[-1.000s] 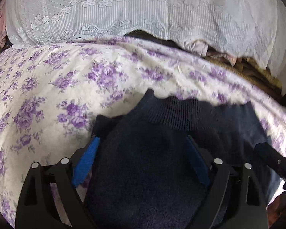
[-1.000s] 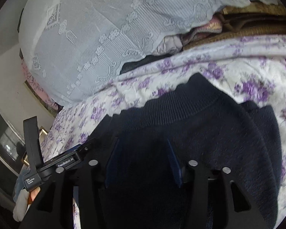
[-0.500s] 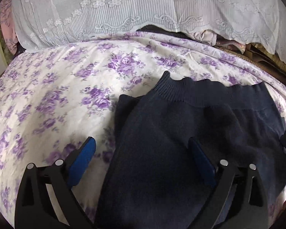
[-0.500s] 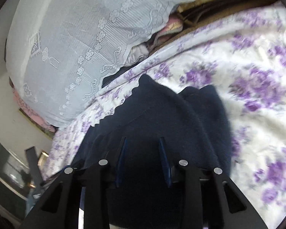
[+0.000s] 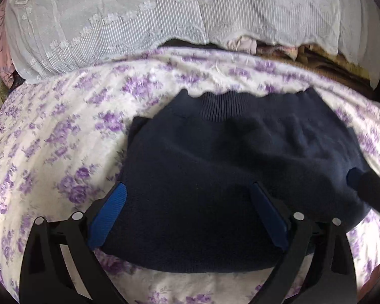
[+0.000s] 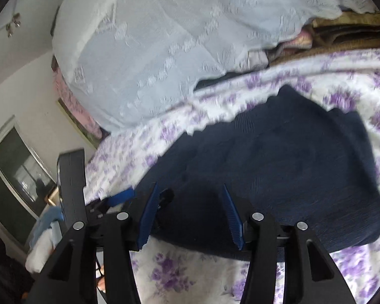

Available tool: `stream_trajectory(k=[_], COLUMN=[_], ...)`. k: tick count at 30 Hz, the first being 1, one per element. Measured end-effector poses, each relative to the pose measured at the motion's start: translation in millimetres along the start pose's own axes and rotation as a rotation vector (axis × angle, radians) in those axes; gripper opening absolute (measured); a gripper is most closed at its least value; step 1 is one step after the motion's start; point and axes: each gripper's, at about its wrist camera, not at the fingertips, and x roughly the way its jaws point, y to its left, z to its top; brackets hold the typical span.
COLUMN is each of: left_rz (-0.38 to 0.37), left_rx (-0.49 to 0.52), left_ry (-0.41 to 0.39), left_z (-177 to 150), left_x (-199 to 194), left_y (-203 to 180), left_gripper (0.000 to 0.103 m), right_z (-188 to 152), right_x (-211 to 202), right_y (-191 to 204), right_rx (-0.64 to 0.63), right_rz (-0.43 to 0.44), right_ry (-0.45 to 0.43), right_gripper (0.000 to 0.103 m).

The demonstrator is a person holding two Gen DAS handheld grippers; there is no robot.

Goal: Fold small clothes

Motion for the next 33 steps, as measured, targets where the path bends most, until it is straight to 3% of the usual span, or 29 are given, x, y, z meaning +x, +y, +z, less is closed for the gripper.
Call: stream_trajectory(k=[3, 5, 11, 13, 16, 24, 28, 31, 33], left_rz=[-0.005, 0.000, 0.021, 0.027, -0.038, -0.111, -0.086, -0.033, -0.012], left_rx=[-0.003, 0.003, -0.018, -0.058, -0.166, -0.305, -0.295, -0.318, -0.296], left_ry=[0.018, 0.014, -0.008, -0.039, -0.050, -0.009, 0.002, 0.096, 0.083], left_z=[-1, -3, 0, 6, 17, 50, 56, 52, 52], left_x=[6, 6, 0, -7, -10, 22, 40, 71, 70], left_y=[1, 0, 7, 17, 44, 84, 86, 92, 89], left_gripper=[0.099, 0.099, 0.099, 0.099, 0.099, 0.099, 0.099, 0.098, 0.098], right_z=[-2, -2, 1, 2, 8, 51, 69, 66, 59], right_x=[11, 7, -8, -14, -21, -9, 13, 28, 30], right_y=[-23, -40, -60, -62, -60, -63, -72, -96, -119], right_rx=[0.104, 0.180, 0.249, 0.251, 0.231, 0.268, 0.308, 0.376, 0.407], right_rz=[-0.003, 0.034, -0.009, -0.033, -0.049, 0.054, 0.077, 0.033, -0.030], right_ry=[0.050, 0.038, -0.026, -0.052, -0.091, -0.153, -0.159, -0.142, -0.137], right_gripper=[0.048, 0.043, 0.038, 0.039, 0.046, 0.052, 0.052, 0.052, 0.028])
